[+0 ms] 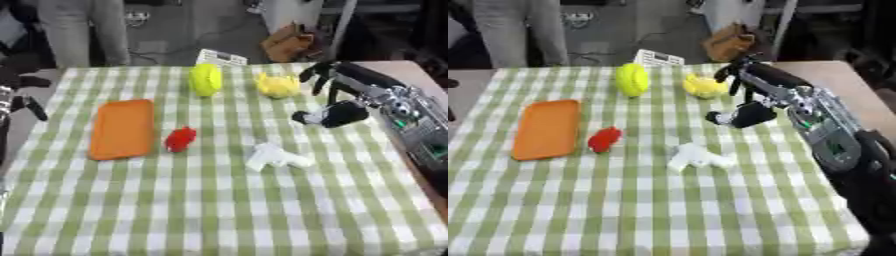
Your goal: Pick up objects on the table and place them in the box.
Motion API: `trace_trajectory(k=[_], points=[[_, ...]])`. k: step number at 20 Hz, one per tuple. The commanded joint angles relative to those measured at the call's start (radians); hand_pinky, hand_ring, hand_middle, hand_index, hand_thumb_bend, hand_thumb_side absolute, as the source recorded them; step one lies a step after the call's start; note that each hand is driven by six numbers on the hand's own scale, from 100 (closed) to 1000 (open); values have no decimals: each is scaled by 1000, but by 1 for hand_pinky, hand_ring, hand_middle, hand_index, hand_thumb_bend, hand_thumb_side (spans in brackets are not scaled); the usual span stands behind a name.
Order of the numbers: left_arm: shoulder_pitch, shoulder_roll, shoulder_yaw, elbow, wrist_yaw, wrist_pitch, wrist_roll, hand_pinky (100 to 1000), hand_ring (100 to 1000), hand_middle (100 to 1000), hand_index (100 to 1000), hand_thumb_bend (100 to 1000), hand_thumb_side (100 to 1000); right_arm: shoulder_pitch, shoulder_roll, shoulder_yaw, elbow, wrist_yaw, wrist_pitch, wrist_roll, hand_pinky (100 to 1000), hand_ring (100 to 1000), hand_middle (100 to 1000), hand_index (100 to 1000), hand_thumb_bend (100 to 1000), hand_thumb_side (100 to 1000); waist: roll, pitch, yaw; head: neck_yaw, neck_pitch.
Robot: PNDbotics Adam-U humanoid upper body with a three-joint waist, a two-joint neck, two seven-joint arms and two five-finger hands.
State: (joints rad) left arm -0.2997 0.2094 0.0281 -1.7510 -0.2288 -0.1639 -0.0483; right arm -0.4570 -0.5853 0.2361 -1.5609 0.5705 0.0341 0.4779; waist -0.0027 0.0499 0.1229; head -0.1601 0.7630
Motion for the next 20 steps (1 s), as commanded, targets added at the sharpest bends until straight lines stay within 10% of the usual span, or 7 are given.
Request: trace_trajectory(k=[1, 20], points=[[-17, 7, -3, -11, 6, -2, -5, 336, 685, 828, 798, 117, 1000, -40, 9, 16, 48, 23, -17, 29, 484, 678, 792, 885, 559, 342, 8, -27, 2, -7, -12], [-20, 5, -9, -12, 10, -4, -12, 336, 686, 829, 798, 117, 1000, -138, 134, 102, 259, 104, -120, 110, 527, 706, 814, 899, 553, 326, 9, -26, 11, -25, -12]])
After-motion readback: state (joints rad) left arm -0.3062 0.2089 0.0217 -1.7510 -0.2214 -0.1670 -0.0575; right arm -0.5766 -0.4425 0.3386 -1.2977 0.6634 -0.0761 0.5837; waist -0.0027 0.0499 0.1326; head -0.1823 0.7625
